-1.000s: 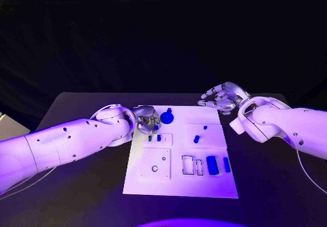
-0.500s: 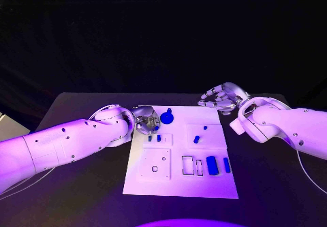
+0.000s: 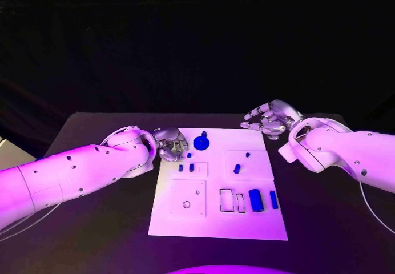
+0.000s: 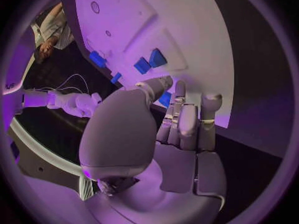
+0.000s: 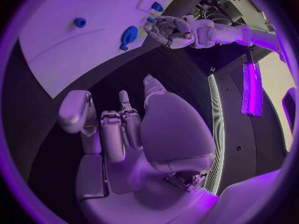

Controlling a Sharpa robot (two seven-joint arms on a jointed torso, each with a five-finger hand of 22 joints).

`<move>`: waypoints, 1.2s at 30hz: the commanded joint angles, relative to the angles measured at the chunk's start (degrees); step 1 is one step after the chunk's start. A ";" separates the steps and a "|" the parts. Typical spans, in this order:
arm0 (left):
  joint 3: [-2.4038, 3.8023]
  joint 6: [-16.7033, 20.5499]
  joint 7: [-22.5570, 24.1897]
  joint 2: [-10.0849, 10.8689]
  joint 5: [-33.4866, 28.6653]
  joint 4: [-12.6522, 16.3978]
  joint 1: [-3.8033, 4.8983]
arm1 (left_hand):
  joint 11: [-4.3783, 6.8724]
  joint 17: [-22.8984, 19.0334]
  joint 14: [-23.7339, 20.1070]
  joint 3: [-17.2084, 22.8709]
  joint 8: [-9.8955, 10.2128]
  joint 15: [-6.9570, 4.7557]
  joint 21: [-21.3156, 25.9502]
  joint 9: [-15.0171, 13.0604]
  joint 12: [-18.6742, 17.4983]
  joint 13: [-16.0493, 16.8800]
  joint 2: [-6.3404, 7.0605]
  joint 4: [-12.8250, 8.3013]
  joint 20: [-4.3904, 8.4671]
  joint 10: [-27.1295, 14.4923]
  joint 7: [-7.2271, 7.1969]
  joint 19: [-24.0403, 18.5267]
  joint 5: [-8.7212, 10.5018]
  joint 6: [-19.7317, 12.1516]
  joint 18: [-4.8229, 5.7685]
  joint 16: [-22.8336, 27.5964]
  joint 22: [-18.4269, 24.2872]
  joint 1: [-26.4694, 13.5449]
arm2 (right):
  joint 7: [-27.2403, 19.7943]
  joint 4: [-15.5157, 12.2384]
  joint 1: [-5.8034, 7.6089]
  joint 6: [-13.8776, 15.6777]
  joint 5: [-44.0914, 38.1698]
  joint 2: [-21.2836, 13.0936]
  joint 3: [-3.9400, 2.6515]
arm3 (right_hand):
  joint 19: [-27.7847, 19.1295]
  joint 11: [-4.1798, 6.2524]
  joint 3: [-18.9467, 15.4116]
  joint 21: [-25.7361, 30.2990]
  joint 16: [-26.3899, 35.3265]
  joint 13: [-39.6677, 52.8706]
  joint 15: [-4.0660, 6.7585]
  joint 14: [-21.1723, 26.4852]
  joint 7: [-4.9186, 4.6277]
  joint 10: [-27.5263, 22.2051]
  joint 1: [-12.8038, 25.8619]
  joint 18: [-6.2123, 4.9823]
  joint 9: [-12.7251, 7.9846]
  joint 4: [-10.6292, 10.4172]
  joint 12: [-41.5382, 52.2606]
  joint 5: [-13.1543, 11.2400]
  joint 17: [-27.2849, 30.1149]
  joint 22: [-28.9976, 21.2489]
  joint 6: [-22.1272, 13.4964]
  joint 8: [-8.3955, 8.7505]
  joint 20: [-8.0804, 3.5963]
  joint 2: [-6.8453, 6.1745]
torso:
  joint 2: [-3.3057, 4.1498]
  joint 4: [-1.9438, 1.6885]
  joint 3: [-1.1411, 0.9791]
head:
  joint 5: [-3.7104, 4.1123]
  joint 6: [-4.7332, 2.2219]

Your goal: Assemble the parts on the task board

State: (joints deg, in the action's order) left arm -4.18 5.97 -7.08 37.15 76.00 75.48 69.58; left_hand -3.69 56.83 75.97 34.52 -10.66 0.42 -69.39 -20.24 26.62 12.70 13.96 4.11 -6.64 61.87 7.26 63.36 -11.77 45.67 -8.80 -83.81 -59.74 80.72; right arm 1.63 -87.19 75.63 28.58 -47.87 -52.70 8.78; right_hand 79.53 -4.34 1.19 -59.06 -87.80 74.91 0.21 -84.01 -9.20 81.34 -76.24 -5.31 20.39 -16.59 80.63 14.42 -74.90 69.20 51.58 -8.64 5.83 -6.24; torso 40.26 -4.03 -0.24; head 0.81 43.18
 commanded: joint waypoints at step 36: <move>2.71 6.91 23.28 13.73 -53.72 9.12 -0.41 | -3.52 -29.81 -20.55 -0.55 -2.39 2.76 14.31 0.31 0.14 0.93 -1.17 -2.39 -2.10 -8.07 3.60 -15.78 -0.05 4.55 -1.73 15.69 13.33 0.18 | 5.39 -0.02 -4.95 -9.14 -46.62 -0.55 0.29 | -1.03 -0.62 18.58 8.68 3.88 -63.12 -0.64 -3.21 0.86 -17.19 -10.25 -1.70 -0.28 0.26 -72.94 -4.23 -2.84 -3.57 5.44 -0.92 -0.37 -9.69 | 0.08 -0.02 -0.01 | 2.50 -0.98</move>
State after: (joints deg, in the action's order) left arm -1.53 12.35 12.73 50.75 28.02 84.31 69.21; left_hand -7.07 27.11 55.88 34.14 -12.79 3.10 -55.41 -20.00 26.44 13.69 12.99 1.82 -8.61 54.17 10.64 47.90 -11.77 50.29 -9.79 -68.49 -46.48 80.95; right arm 5.50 -87.03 70.80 20.77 -90.31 -53.33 9.07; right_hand 77.99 -4.74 20.02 -50.18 -83.82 11.86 -0.09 -84.12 -8.38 64.22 -86.71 -7.08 20.07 -16.27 7.97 10.41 -74.94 65.58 56.94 -9.53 5.44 -15.55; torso 40.35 -4.03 -0.21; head 3.28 42.07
